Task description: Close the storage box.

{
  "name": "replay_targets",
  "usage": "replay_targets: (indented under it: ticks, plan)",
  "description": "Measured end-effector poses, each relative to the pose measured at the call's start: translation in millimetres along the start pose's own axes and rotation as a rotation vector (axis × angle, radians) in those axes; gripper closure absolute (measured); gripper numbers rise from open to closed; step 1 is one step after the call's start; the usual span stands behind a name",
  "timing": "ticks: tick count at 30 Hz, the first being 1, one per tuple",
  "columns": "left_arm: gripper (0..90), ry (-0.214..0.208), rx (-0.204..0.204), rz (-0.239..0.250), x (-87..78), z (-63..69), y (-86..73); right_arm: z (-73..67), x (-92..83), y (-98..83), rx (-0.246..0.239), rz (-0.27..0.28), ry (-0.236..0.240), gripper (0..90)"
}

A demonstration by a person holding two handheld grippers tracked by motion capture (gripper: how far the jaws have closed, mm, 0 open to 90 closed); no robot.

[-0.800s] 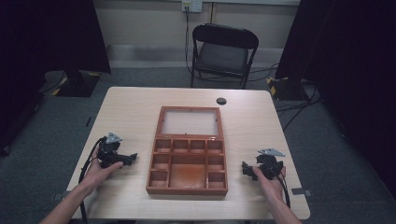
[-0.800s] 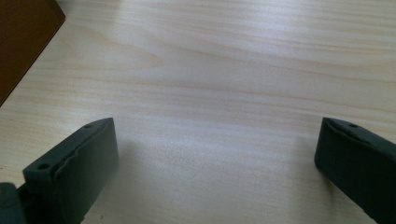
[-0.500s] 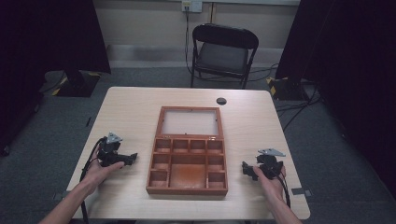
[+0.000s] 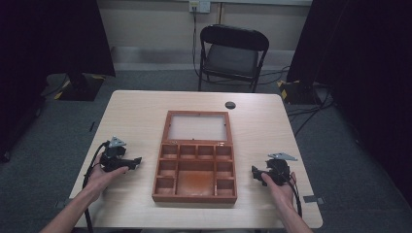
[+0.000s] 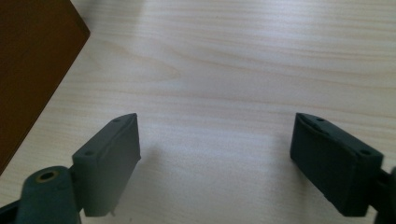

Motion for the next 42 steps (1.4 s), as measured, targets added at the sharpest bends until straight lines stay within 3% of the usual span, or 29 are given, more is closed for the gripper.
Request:
replay_targets:
  ticks: [4, 6, 8, 11, 12, 14, 16, 18, 21, 25, 28, 29, 31, 33, 35, 37, 42]
  plan:
    - [19.8, -0.009, -0.007, 0.023, -4.0, -0.6, 6.7, 0.0, -2.8, 3.6, -0.006, 0.018, 0.000, 14.6]
    - [19.9, -0.009, -0.005, 0.032, -5.3, -0.3, 10.1, 1.5, -4.4, 7.7, -0.031, 0.040, -0.021, 14.4]
    - [21.0, -0.001, 0.001, 0.044, -6.6, 1.2, 13.5, 0.9, -3.6, 10.9, -0.024, 0.037, -0.005, 14.3]
    - [21.6, 0.001, 0.008, 0.074, -8.1, 6.3, 19.6, -4.9, -1.7, 17.7, -0.054, 0.035, 0.022, 14.8]
    - [21.6, 0.009, 0.025, 0.067, -8.3, 7.8, 22.1, -7.1, -0.5, 20.4, -0.054, 0.036, 0.042, 15.5]
    - [20.3, -0.014, 0.048, 0.051, -9.1, 10.4, 29.2, -11.9, 2.4, 25.7, -0.069, 0.043, 0.061, 16.3]
    - [20.3, -0.002, 0.033, 0.093, -10.7, 11.3, 35.5, -15.6, 4.7, 31.8, -0.082, 0.054, 0.075, 15.7]
    - [20.4, -0.019, 0.010, 0.116, -9.6, 12.5, 39.2, -18.6, 6.1, 38.2, -0.081, 0.063, 0.090, 15.5]
    - [18.8, -0.055, 0.033, 0.070, -6.7, 14.9, 44.7, -21.8, 6.8, 50.7, -0.120, 0.072, 0.097, 14.5]
    - [20.8, -0.036, 0.023, 0.117, -6.4, 18.2, 55.2, -23.2, 8.0, 65.9, -0.123, 0.090, 0.125, 14.4]
    - [20.4, -0.077, 0.033, 0.096, -1.7, 20.1, 65.6, -24.1, 8.0, 76.9, -0.115, 0.112, 0.144, 14.4]
    - [20.5, -0.061, 0.036, 0.106, -1.2, 20.2, 69.2, -24.7, 8.3, 80.7, -0.117, 0.115, 0.147, 14.4]
    - [20.2, -0.073, 0.047, 0.108, 1.5, 20.9, 78.2, -26.9, 8.2, 88.3, -0.128, 0.127, 0.150, 14.5]
    - [19.4, -0.083, 0.088, 0.111, 4.4, 22.2, 87.0, -30.4, 9.5, 96.0, -0.143, 0.138, 0.154, 14.4]
    - [19.6, -0.083, 0.089, 0.116, 8.1, 22.6, 94.4, -34.3, 12.2, 102.5, -0.134, 0.149, 0.168, 14.6]
    - [20.2, -0.080, 0.053, 0.130, 12.9, 22.4, 102.2, -39.2, 16.0, 108.2, -0.122, 0.133, 0.198, 15.0]
    - [20.3, -0.088, 0.032, 0.154, 23.8, 17.6, 122.0, -53.2, 26.6, 123.0, -0.146, 0.119, 0.222, 14.9]
Point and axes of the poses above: each handheld gripper's, and its own axes: x roughly forward along the jaws, y roughly out of its top, z roughly to its right, the point moved 3 cm from there along x, roughly forward along the jaws, and after that the axes turned 10 degrees about x, right-handed, at the moved point
